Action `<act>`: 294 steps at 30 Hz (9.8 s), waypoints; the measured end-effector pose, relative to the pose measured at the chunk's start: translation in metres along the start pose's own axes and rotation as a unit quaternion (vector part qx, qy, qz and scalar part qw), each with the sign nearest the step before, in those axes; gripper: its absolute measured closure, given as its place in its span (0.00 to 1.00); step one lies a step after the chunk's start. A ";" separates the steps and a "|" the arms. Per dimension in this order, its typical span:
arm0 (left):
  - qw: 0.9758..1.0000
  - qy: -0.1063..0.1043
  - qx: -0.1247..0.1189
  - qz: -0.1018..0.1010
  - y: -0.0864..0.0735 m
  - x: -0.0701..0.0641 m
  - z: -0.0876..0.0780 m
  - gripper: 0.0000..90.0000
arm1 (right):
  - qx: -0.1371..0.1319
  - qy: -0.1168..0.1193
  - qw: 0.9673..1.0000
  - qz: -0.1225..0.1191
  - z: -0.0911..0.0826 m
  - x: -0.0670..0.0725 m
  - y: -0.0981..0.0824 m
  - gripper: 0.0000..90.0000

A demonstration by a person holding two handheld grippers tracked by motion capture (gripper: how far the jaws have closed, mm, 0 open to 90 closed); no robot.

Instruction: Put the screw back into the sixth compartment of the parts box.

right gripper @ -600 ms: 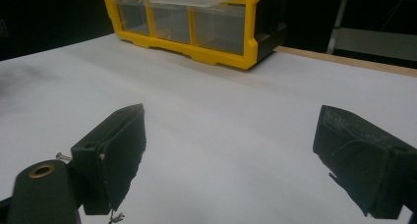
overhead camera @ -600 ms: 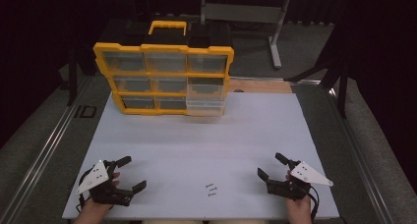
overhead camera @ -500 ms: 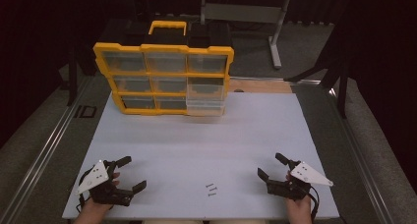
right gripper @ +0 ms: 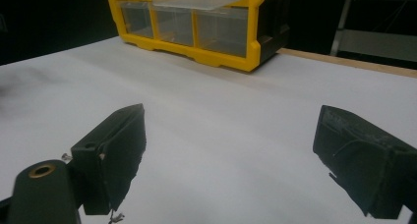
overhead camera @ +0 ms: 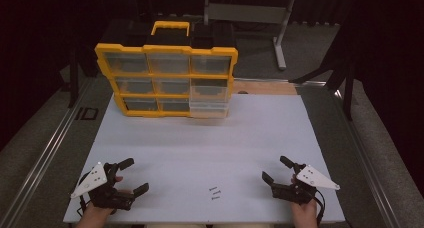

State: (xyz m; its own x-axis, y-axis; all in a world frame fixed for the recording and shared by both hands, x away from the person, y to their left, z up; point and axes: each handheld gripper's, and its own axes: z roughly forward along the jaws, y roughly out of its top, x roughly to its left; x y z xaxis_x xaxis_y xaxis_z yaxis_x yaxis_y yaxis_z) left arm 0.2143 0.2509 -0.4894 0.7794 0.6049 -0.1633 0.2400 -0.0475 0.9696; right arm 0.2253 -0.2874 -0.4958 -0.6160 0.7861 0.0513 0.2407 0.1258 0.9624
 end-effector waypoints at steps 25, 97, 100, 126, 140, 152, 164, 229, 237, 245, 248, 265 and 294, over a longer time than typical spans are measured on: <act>0.992 -0.098 0.070 0.049 0.072 -0.031 0.072 0.01 | -0.001 0.009 1.000 0.004 0.000 -0.001 -0.001 0.14; 0.922 -0.113 0.351 0.116 -0.001 -0.083 0.200 0.94 | 0.002 0.024 1.000 0.004 0.001 0.001 0.000 0.14; 0.921 -0.114 0.352 0.121 -0.001 -0.083 0.200 0.97 | 0.003 0.025 1.000 0.004 0.001 0.001 0.000 0.14; 0.936 -0.105 0.303 0.142 0.053 -0.075 0.173 0.98 | 0.005 0.025 1.000 0.007 0.001 0.000 -0.001 0.14; 0.951 -0.092 0.256 0.146 0.108 -0.064 0.159 0.98 | 0.004 0.027 1.000 0.005 0.001 0.001 0.000 0.14; 0.953 -0.085 0.237 0.170 0.150 -0.060 0.159 0.98 | 0.001 0.028 1.000 0.002 0.000 0.001 0.000 0.14; 0.961 -0.053 0.203 0.181 0.196 -0.039 0.158 0.98 | 0.001 0.029 1.000 0.002 0.000 0.001 0.000 0.14; 0.936 0.058 0.335 0.094 0.210 0.043 0.260 0.98 | 0.002 0.033 0.999 0.005 0.000 0.001 -0.001 0.14; 0.944 0.063 0.314 0.074 0.216 0.044 0.256 0.84 | 0.002 0.033 0.999 0.006 -0.001 0.000 -0.001 0.14; 0.955 0.065 0.281 0.068 0.230 0.041 0.239 0.66 | 0.003 0.033 0.999 0.006 -0.001 0.000 -0.001 0.14; 0.959 0.058 0.270 0.067 0.234 0.039 0.232 0.56 | 0.003 0.033 0.999 0.006 0.000 0.001 -0.001 0.14; 0.969 0.030 0.237 0.071 0.227 0.021 0.191 0.16 | 0.004 0.033 0.999 0.006 0.000 0.001 -0.001 0.14; 0.970 -0.065 0.214 0.096 0.150 -0.045 0.161 0.15 | 0.005 0.033 0.999 0.006 0.000 0.001 -0.001 0.14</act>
State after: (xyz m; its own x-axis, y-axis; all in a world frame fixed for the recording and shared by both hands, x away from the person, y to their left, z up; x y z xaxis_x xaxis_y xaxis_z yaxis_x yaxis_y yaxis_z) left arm 0.3080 0.0884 -0.3660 0.8936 0.4475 -0.0353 0.2788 -0.4917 0.8249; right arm 0.2241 -0.2865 -0.4965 -0.6617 0.7454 0.0810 0.2558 0.1229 0.9589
